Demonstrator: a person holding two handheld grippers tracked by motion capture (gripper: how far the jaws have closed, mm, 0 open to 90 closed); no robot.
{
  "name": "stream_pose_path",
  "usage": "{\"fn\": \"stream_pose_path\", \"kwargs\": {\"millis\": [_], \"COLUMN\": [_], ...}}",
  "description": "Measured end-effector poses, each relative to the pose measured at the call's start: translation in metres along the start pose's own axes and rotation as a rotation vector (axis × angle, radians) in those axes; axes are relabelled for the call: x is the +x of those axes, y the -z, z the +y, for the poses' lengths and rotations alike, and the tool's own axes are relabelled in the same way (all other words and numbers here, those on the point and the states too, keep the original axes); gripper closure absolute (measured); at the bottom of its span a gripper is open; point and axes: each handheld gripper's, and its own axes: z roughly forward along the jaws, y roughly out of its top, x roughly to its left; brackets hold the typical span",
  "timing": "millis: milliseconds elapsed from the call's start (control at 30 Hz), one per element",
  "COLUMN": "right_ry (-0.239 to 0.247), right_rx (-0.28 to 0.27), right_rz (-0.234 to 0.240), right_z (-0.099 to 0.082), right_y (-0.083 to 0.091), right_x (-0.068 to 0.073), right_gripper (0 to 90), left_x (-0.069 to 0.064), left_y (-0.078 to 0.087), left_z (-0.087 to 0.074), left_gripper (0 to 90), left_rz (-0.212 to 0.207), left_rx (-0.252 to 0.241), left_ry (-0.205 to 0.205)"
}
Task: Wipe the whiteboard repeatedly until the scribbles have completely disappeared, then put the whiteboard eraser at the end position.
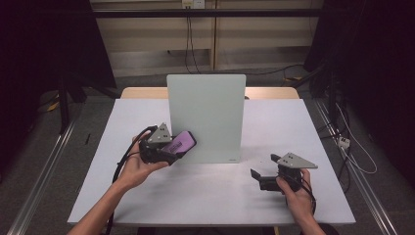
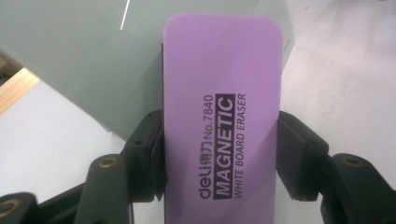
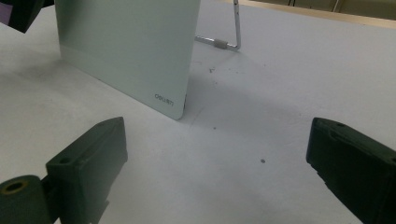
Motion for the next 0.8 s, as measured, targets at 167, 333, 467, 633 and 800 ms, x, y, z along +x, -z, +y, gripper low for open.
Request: {"fn": "stream_pose_path", "kwargs": {"millis": [167,333,467,633,800], "right_ry": [0.009,-0.001,0.002,-0.011,-0.001], "right_rx": [-0.005,-0.006,-0.002,0.001,-0.003], "right_rz": [0.003,0.005,-0.003,-0.007,-0.005], "right_z": [-0.001,0.0,0.0,0.0,-0.001], "right_y": [0.002,0.002,-0.001,0.0,0.002], "right_x": [0.0,0.0,-0.001,-0.002,-0.002], "right_gripper": [5.5,5.5,5.6,5.5,5.5], "left_x": [-0.003,-0.009,-0.011,-0.014,-0.017], "left_y": [0.005,0.003,0.002,0.0,0.003], "left_z": [0.001,0.003,0.004,0.005,0.007], "left_gripper": [41.0,40.9,40.9,40.9,40.9], "left_rz": [-0.017,-0.057,-0.095,-0.133,-0.14], "left_rx": [-0.006,0.007,0.021,0.032,0.036], "left_ry": [0.014,0.021,0.03,0.044,0.046]}}
